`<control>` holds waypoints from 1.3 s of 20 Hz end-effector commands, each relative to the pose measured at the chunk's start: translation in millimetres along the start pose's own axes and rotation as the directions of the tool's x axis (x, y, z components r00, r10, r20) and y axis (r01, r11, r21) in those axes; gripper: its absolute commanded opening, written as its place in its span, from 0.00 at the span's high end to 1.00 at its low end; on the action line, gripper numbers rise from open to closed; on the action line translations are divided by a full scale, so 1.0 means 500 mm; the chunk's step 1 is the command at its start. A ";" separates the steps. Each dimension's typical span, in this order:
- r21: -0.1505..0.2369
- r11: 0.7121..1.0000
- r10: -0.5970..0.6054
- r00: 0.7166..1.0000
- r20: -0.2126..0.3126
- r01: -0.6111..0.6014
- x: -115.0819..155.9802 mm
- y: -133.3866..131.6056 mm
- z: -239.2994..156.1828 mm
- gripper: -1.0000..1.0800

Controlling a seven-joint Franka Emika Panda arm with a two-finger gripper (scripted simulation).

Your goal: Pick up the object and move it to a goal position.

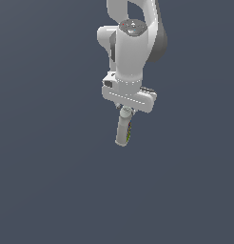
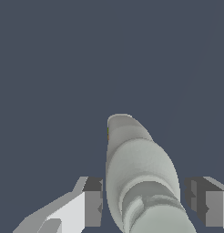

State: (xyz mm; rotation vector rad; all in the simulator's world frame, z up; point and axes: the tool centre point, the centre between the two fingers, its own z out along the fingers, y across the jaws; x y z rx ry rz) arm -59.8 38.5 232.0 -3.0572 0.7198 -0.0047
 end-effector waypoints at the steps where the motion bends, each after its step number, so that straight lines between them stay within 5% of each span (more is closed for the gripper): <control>1: 0.000 1.000 0.000 1.000 0.000 0.000 0.000 0.000 0.000 1.00; 12: -0.001 1.000 0.000 1.000 0.000 0.000 -0.030 -0.037 -0.068 1.00; 26: -0.002 1.000 -0.001 1.000 0.001 0.001 -0.135 -0.170 -0.311 1.00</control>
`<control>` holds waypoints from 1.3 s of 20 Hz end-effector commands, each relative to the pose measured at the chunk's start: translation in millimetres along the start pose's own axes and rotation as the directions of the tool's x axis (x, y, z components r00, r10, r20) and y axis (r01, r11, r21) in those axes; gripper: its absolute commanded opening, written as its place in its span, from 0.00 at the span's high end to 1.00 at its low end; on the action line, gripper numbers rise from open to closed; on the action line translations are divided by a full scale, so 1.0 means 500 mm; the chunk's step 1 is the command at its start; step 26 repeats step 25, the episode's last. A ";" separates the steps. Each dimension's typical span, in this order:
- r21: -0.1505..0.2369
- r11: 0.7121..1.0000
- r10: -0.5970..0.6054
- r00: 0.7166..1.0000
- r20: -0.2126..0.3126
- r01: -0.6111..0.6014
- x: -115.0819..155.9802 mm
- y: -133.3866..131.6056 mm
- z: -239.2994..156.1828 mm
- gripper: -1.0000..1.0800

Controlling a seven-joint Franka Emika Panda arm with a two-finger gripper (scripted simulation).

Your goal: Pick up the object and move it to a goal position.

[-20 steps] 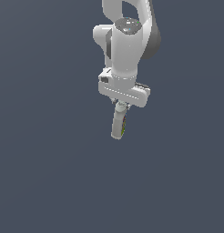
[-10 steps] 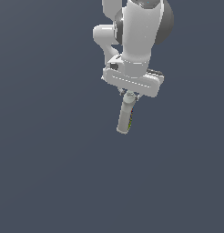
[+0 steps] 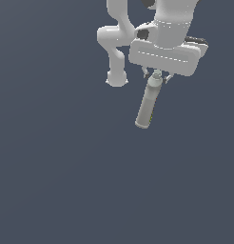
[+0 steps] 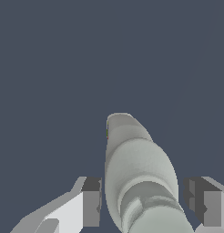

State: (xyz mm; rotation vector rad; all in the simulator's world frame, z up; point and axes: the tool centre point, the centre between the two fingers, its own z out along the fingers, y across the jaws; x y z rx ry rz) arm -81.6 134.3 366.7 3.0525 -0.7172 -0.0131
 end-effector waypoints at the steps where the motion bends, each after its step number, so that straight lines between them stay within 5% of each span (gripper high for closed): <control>1: 0.007 1.000 0.000 1.000 -0.009 0.000 -0.020 -0.028 -0.061 1.00; 12: 0.008 1.000 0.000 1.000 -0.007 0.000 -0.083 -0.120 -0.220 1.00; 26: 0.008 1.000 0.000 1.000 -0.007 0.000 -0.099 -0.151 -0.271 1.00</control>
